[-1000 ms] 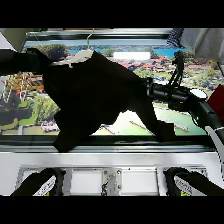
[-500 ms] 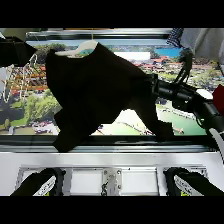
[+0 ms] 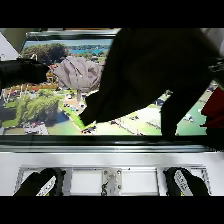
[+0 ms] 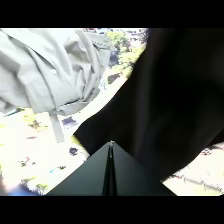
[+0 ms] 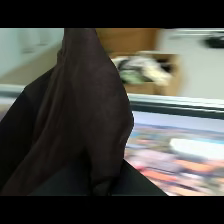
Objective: Fold the clothes and pants, and hang the long-sleeved shirts on hangers.
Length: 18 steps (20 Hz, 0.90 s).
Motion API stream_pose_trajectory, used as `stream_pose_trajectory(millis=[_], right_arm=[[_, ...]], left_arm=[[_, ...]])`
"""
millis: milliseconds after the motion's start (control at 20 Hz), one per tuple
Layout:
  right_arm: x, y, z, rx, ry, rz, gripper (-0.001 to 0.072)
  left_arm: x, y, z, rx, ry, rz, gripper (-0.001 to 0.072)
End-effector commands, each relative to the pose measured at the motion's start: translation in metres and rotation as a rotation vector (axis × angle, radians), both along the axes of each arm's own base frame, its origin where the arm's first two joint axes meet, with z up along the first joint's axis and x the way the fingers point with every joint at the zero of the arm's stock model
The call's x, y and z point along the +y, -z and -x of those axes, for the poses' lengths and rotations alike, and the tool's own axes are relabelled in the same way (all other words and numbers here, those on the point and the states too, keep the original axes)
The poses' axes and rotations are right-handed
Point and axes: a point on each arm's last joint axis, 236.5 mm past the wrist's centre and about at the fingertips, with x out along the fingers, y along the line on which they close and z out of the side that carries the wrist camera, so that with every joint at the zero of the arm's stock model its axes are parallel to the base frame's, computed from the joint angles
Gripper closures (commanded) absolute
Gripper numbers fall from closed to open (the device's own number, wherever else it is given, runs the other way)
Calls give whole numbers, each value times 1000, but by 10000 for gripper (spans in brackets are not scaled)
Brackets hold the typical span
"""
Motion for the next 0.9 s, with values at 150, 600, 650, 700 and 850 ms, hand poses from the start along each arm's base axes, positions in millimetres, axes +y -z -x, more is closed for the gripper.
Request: stream_pose_trajectory(millis=[150, 600, 650, 700, 850], right_arm=[[-174, -75, 57, -95, 652, 102, 696], [-214, -155, 80, -166, 860, 356, 696], [-214, -158, 81, -166, 868, 378, 696], [-214, -160, 83, -168, 873, 390, 695], [-215, -163, 87, -173, 882, 392, 695]], left_arm=[[-11, 14, -8, -31, 10, 19, 686], [-14, 40, -23, 40, 12, 7, 686], [-14, 39, -23, 39, 12, 7, 686], [-14, 40, -23, 40, 12, 7, 686], [-14, 39, -22, 40, 12, 8, 686]])
